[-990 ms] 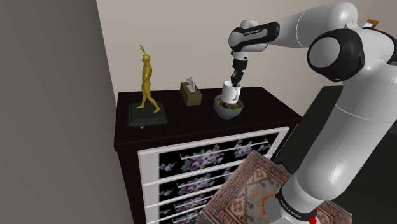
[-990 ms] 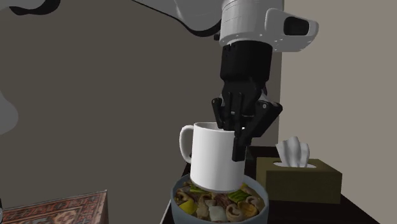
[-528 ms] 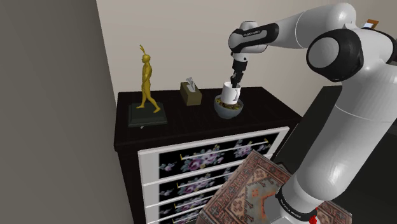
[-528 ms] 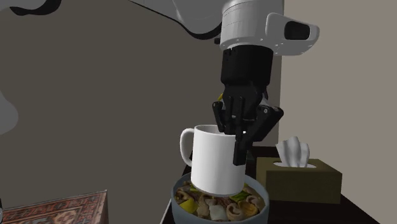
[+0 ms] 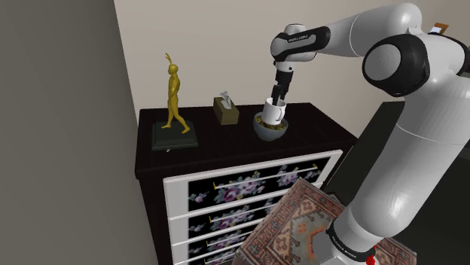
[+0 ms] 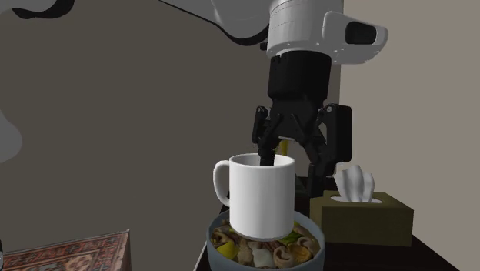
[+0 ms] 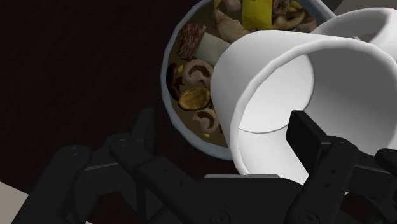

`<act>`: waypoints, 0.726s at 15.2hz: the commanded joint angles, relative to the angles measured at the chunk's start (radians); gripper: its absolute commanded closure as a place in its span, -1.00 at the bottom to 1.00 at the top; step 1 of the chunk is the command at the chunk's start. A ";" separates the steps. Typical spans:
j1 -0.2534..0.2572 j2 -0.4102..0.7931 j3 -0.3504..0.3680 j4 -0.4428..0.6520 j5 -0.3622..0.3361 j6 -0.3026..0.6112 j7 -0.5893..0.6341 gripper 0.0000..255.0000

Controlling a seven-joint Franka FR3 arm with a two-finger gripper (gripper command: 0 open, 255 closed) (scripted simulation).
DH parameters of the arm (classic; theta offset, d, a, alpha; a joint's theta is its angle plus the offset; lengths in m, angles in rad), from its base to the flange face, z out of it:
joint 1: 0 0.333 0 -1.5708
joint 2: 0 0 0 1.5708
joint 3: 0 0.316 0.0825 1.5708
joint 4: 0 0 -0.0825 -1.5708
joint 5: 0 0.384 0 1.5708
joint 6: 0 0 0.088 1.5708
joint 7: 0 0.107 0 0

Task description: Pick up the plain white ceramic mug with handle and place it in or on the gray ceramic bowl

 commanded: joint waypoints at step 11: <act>0.000 -0.004 0.000 0.107 -0.002 -0.111 0.003 -1.00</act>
